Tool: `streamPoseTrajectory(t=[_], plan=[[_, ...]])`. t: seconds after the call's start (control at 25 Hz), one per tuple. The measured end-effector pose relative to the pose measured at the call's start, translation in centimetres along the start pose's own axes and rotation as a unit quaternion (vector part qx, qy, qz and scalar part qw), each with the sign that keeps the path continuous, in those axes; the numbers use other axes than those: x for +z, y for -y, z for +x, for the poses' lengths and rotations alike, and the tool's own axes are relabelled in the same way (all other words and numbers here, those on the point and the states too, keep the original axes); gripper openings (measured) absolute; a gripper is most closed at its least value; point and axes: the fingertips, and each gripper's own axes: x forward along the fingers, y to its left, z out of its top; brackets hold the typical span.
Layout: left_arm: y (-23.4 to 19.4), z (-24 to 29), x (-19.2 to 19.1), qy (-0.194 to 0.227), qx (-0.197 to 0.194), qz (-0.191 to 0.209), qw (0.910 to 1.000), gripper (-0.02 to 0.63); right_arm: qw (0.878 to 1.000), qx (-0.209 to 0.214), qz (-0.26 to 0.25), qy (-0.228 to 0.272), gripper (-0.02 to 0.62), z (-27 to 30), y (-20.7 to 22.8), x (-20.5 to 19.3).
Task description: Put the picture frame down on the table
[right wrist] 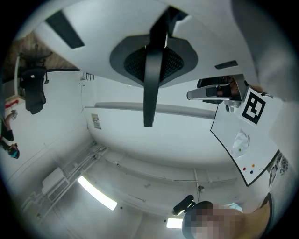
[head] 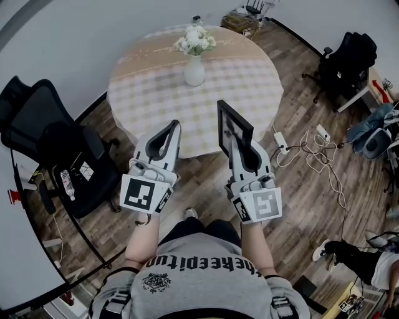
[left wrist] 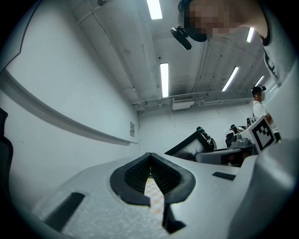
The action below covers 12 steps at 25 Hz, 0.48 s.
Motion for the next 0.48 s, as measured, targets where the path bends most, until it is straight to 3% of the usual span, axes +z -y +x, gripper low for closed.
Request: streamPoseTrajectory(t=[0.48], plan=[[-1.5, 2.3, -1.1, -0.001, -0.026, -0.011, 0.9996, 0.015, 1.0, -0.029, -0.006, -0.011, 0.018, 1.7, 1.0, -0.8]])
